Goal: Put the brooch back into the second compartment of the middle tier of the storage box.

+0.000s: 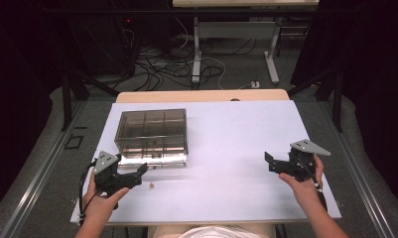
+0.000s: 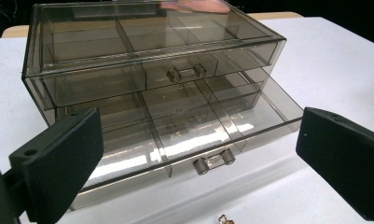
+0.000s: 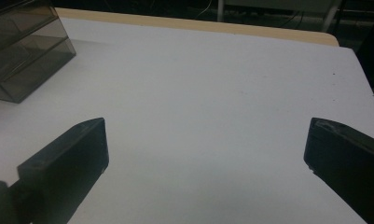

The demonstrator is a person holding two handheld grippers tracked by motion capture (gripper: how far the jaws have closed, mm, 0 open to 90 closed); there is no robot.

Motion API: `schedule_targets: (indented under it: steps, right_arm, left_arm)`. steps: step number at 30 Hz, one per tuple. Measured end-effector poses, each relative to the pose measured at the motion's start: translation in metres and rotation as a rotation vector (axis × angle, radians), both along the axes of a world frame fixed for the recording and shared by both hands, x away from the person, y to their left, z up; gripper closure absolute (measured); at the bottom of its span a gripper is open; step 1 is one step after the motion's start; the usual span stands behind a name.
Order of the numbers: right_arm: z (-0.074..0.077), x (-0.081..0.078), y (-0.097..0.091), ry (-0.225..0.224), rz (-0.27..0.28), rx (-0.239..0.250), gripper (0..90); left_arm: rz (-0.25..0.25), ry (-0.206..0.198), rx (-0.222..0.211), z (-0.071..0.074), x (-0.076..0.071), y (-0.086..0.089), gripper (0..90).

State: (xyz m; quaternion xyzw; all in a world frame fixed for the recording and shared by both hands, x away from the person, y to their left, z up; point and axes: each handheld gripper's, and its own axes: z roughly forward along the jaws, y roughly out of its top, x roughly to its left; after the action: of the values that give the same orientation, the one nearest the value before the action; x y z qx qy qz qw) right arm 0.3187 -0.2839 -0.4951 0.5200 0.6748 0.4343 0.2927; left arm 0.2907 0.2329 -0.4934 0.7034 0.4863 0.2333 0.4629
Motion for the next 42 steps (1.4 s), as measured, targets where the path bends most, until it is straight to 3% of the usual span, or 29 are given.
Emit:
schedule_targets:
  steps: [7, 13, 20, 26, 42]
  right_arm:
    - [-0.0022, 0.0017, 0.0007, 0.005, 0.013, -0.023, 0.0]
    - [-0.0038, 0.0033, 0.0000, 0.027, 0.012, -0.008, 0.0]
    - [-0.0045, 0.0042, -0.0001, 0.034, 0.009, -0.018, 0.0]
    - [-0.0049, 0.0040, 0.0001, 0.026, 0.009, -0.035, 0.0]
    - [-0.0078, 0.0060, 0.0032, 0.035, 0.022, -0.038, 0.3]
  left_arm:
    - [-0.001, 0.012, -0.002, 0.0003, 0.0004, -0.0015, 1.7]
    - [0.000, 0.045, -0.017, -0.0003, 0.0021, -0.0017, 2.8]
    - [-0.006, 0.072, -0.005, -0.0012, 0.0033, -0.0015, 2.7]
    - [-0.004, 0.123, 0.011, -0.0034, 0.0048, -0.0019, 2.8]
    - [-0.002, 0.167, 0.017, -0.0046, 0.0035, -0.0027, 7.5]
